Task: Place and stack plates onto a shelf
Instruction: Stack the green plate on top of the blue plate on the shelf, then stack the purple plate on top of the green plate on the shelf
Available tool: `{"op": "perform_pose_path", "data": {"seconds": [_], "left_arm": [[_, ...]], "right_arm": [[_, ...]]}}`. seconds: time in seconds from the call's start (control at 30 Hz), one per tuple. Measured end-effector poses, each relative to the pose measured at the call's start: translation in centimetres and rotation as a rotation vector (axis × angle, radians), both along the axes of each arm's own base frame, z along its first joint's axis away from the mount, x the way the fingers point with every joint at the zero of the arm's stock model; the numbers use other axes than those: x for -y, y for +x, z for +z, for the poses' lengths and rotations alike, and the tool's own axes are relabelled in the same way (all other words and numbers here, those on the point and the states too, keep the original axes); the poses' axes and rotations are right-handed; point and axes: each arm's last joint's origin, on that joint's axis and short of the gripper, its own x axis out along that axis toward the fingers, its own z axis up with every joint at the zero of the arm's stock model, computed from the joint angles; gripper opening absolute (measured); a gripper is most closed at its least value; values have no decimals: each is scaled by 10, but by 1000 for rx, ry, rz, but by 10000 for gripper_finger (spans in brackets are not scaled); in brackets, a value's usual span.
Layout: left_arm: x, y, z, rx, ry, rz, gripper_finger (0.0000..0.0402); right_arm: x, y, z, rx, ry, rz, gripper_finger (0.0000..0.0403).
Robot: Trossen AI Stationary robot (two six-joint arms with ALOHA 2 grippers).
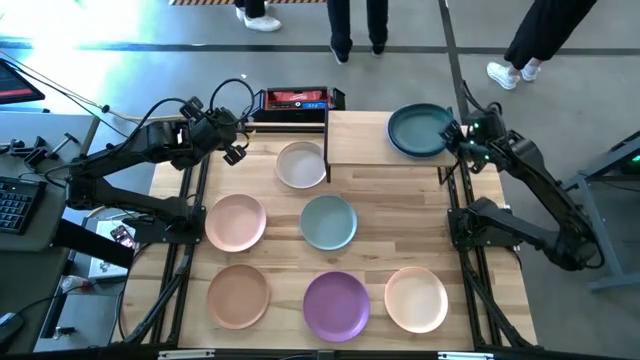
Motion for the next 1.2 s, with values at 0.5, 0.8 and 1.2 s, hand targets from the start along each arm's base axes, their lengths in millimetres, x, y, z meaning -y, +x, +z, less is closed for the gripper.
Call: {"op": "perform_pose_path", "data": {"seconds": [0.5,0.8,1.2], "left_arm": [[0,0,0,2,1,0,122],[0,0,0,9,1,2,122],[0,1,0,24,-1,10,122]], "right_arm": [[-12,-7,-4,-53,63,67,65],[-12,-7,-4,-74,54,75,62],[-13,-9,-6,-112,62,52,62]]}}
